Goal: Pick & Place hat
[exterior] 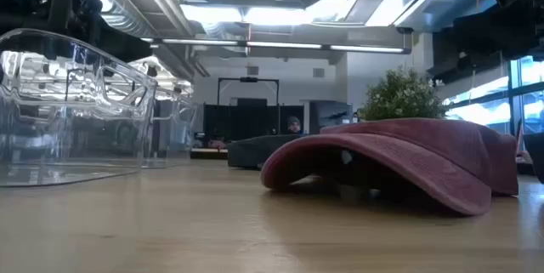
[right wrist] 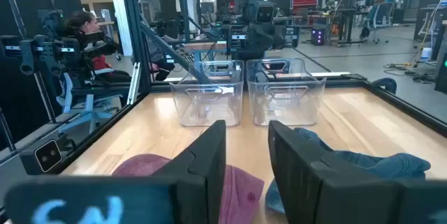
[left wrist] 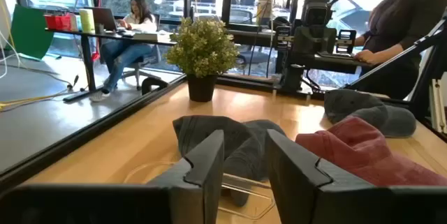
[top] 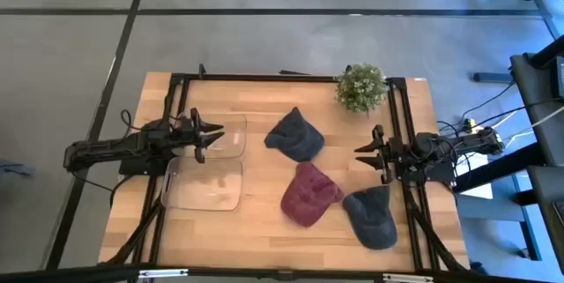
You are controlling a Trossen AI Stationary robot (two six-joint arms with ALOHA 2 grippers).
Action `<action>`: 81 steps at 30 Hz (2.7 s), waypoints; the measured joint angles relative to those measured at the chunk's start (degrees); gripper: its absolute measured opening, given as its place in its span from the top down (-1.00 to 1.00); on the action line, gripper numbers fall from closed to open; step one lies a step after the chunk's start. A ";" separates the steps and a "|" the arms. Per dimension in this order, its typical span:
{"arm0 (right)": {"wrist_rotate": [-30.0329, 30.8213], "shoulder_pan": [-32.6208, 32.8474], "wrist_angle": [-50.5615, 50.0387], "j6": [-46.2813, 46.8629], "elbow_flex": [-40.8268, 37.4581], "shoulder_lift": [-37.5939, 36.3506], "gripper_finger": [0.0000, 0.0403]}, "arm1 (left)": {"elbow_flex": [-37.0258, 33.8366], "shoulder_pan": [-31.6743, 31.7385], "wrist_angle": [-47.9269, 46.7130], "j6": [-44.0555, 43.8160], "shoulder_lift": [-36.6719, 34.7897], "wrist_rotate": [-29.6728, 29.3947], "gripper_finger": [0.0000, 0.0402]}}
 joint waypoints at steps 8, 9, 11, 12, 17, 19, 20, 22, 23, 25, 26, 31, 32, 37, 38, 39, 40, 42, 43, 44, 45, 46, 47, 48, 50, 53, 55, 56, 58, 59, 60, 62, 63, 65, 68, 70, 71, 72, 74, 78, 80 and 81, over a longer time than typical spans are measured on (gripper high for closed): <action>-0.02 -0.02 0.00 0.02 0.00 0.00 0.45 | 0.00 0.00 0.00 0.00 -0.02 0.02 0.49; -0.02 0.00 0.00 0.00 0.02 -0.02 0.45 | 0.00 0.00 -0.02 0.00 0.00 0.02 0.49; -0.01 -0.01 0.00 0.01 0.01 0.00 0.45 | 0.00 -0.02 -0.02 -0.02 -0.01 0.02 0.49; 0.00 0.00 0.00 0.00 0.00 -0.02 0.45 | 0.00 -0.02 -0.01 -0.01 -0.01 0.02 0.49; 0.00 -0.01 0.00 0.01 0.00 0.00 0.45 | 0.00 -0.02 -0.02 -0.02 0.00 0.00 0.49; 0.00 0.00 0.00 0.02 0.00 0.00 0.45 | 0.00 -0.02 -0.02 -0.02 0.00 0.02 0.49; -0.01 -0.02 0.00 0.00 0.00 -0.02 0.45 | 0.00 -0.02 -0.02 -0.02 0.00 0.00 0.49; -0.01 -0.01 0.00 0.01 0.00 -0.01 0.45 | -0.01 0.00 -0.01 -0.02 -0.01 0.01 0.49; 0.00 -0.02 0.00 0.00 0.00 -0.02 0.45 | 0.00 0.00 0.00 -0.02 0.00 0.01 0.49; 0.00 -0.01 0.00 0.01 0.00 -0.02 0.45 | 0.00 0.00 -0.01 -0.02 0.00 0.02 0.49; 0.00 0.00 0.00 0.02 0.00 -0.02 0.45 | 0.00 0.00 -0.01 -0.01 0.00 0.01 0.49; 0.00 -0.01 0.00 0.00 0.00 0.00 0.45 | 0.00 -0.01 -0.02 -0.02 0.00 0.01 0.49; -0.01 -0.01 0.00 0.01 0.01 -0.01 0.45 | 0.00 -0.01 -0.01 -0.02 -0.01 0.02 0.49; 0.00 -0.02 0.00 0.00 0.00 0.00 0.45 | 0.00 -0.02 0.00 -0.02 -0.02 0.00 0.49; 0.00 0.00 0.00 0.00 0.01 0.00 0.45 | 0.00 0.00 -0.02 0.00 0.00 0.00 0.49; -0.01 0.00 0.00 0.02 0.00 -0.01 0.45 | 0.00 -0.01 -0.02 -0.02 0.00 0.01 0.49; -0.01 -0.01 0.00 0.01 0.00 -0.01 0.45 | 0.00 -0.02 -0.02 0.00 0.00 0.01 0.49; 0.00 0.00 0.00 0.02 0.00 -0.02 0.45 | 0.00 -0.01 -0.01 -0.02 0.00 0.01 0.49; -0.02 -0.02 0.00 0.01 0.00 -0.01 0.45 | 0.00 -0.01 -0.02 -0.01 0.00 0.01 0.49; -0.01 -0.01 0.00 0.00 0.00 0.00 0.45 | 0.00 -0.01 -0.01 -0.01 -0.01 0.02 0.49; -0.02 -0.02 0.00 0.00 0.00 -0.02 0.45 | 0.00 -0.01 -0.01 -0.01 0.00 0.00 0.49; -0.02 -0.02 0.00 0.02 0.00 -0.02 0.45 | 0.00 -0.02 0.00 0.00 0.00 0.00 0.49; 0.00 -0.02 0.00 0.00 0.01 0.00 0.45 | 0.00 -0.02 -0.02 0.00 0.00 0.02 0.49; 0.00 -0.01 -0.01 0.02 0.01 -0.02 0.45 | 0.00 0.00 0.00 0.00 0.00 0.00 0.49; 0.00 -0.01 0.00 0.00 0.00 0.00 0.45 | 0.00 0.00 -0.02 -0.02 -0.01 0.02 0.49; -0.02 0.00 0.00 0.12 0.00 -0.01 0.45 | 0.00 -0.01 -0.02 -0.02 -0.02 0.01 0.49; 0.00 -0.02 0.00 0.26 0.00 -0.02 0.45 | 0.00 0.00 0.00 0.00 -0.02 0.00 0.49; -0.02 0.00 0.02 0.28 0.00 -0.02 0.45 | 0.00 -0.02 -0.02 -0.02 0.00 0.02 0.49; -0.02 -0.02 0.27 1.67 0.01 -0.01 0.45 | 0.00 -0.01 -0.02 -0.01 0.00 0.02 0.49; -0.02 -0.02 0.54 3.38 0.01 0.00 0.45 | 0.00 -0.01 -0.01 -0.01 -0.01 0.02 0.49; -0.04 -0.01 0.63 5.40 0.01 -0.02 0.45 | 0.00 -0.01 -0.01 -0.01 0.00 0.01 0.49; 0.04 -0.02 0.59 8.53 0.00 0.00 0.45 | 0.00 0.00 0.00 -0.02 -0.02 0.00 0.49; 0.40 -0.02 0.61 9.82 0.00 0.00 0.45 | 0.00 -0.02 -0.02 -0.02 0.00 0.02 0.49; 2.65 0.00 0.59 11.94 0.01 0.00 0.45 | 0.00 -0.01 -0.02 -0.01 -0.01 0.01 0.49; 7.22 0.00 0.91 12.28 0.01 0.00 0.45 | 0.00 -0.02 -0.02 0.00 -0.01 0.02 0.49; 9.57 0.00 1.49 12.57 0.01 0.00 0.45 | 0.00 -0.02 0.00 0.00 -0.02 0.02 0.49; 10.56 0.00 1.79 13.29 0.02 0.00 0.45 | 0.00 -0.02 -0.01 -0.02 0.00 0.01 0.49; 11.45 0.00 1.97 14.51 0.00 -0.02 0.45 | 0.00 -0.02 -0.02 0.00 0.00 0.00 0.49; 13.68 0.00 2.16 18.41 0.00 0.00 0.45 | 0.00 0.00 0.00 0.00 0.00 0.00 0.49; 19.10 0.00 2.28 25.22 0.01 0.00 0.45 | 0.00 -0.02 0.43 -0.04 0.00 -2.00 0.49; 21.17 0.00 2.29 27.12 0.00 0.00 0.45 | 0.00 0.00 1.25 -1.20 0.00 -3.50 0.49; 21.86 0.00 2.29 27.60 0.00 0.00 0.45 | 0.00 0.00 1.51 -2.66 0.00 -3.78 0.49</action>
